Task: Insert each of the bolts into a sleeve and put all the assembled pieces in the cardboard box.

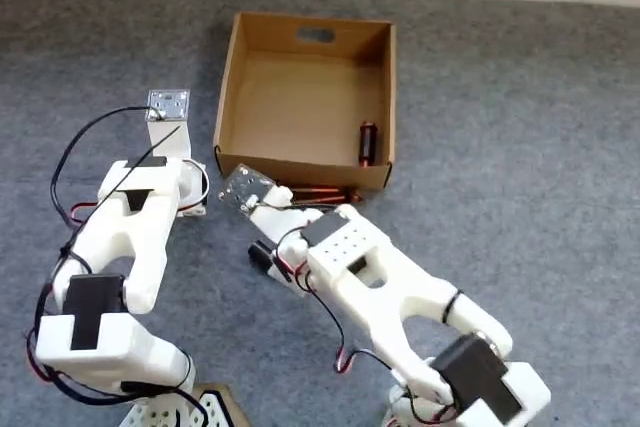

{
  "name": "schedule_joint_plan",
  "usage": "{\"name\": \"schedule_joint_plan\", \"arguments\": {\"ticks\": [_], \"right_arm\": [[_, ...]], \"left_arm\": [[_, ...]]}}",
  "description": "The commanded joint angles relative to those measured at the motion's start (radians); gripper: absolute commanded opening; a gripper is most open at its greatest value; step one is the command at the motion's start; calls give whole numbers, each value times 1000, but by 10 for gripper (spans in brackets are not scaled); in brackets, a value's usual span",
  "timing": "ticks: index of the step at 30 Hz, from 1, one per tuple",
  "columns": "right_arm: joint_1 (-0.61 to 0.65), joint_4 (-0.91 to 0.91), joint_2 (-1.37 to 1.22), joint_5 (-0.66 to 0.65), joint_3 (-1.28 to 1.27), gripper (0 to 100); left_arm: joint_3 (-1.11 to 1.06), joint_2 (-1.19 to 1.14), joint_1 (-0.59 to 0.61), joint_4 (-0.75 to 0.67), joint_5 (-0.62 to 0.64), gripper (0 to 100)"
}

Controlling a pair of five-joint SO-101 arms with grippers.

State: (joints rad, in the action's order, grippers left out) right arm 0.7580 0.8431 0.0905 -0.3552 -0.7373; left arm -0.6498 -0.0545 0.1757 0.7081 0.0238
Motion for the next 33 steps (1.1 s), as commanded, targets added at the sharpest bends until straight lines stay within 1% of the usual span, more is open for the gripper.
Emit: {"name": "schedule_joint_plan", "arguments": {"ticks": [1, 3, 7, 9, 11, 14, 16, 18, 22, 26, 30, 33], "right_arm": [[-16, 10, -24, -11, 12, 195], [-19, 10, -22, -12, 12, 195], [-19, 12, -30, -87, 7, 195], [-19, 15, -30, -89, 4, 191], [-19, 15, -27, -89, 2, 149], [-24, 15, -24, -80, 10, 2], [-44, 15, -19, -14, 13, 21], [-67, 15, 5, 40, 24, 3], [-147, 30, 127, 117, 15, 6], [-254, 125, 285, 192, -13, 6], [-389, 248, 398, 203, -54, 6], [-524, 272, 435, 201, -114, 6]], "left_arm": [[33, 2, -4, -11, -8, 10], [33, 2, -4, -11, -8, 10], [33, 2, -4, -11, -8, 10], [33, 2, -4, -11, -8, 10], [33, 2, -4, -11, -8, 10], [33, 2, -4, -11, -8, 10], [33, 2, -4, -11, -8, 10], [33, 2, -4, -11, -8, 10], [33, 2, -4, -11, -8, 10], [33, 2, -4, -11, -8, 10], [33, 2, -5, -11, -8, 10], [33, 2, -5, -11, -8, 10]]}}
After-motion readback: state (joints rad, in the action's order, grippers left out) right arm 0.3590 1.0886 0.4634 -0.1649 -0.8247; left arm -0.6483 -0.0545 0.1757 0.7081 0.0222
